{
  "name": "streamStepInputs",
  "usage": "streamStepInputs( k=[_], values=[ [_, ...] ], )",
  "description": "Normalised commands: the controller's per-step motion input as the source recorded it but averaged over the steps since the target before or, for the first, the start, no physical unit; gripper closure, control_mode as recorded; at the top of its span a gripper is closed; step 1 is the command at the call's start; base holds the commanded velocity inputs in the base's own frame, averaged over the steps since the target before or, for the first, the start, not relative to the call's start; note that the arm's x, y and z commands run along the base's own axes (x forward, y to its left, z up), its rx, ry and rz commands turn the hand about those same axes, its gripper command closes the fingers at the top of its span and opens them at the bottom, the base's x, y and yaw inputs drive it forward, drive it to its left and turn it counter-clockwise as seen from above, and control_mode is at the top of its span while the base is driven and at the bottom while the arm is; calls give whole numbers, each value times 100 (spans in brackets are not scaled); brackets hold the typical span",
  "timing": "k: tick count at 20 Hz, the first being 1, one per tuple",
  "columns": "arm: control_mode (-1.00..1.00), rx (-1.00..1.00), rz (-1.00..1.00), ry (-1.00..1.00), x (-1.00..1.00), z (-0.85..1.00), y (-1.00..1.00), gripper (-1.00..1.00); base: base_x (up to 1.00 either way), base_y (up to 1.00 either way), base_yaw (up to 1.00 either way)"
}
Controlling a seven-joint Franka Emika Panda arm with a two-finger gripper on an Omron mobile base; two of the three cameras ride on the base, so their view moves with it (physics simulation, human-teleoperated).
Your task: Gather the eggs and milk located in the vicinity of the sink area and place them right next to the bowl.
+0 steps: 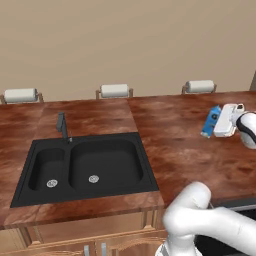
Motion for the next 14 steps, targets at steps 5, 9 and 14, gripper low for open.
streamStepInputs(
  k=[5,9,14],
  values=[
    [-100,-28,0,-11,-80,89,77,100,0,0,0],
    [-100,-25,4,0,-93,46,64,100,0,0,0],
    [-100,-15,18,5,-100,1,57,100,0,0,0]
  ],
)
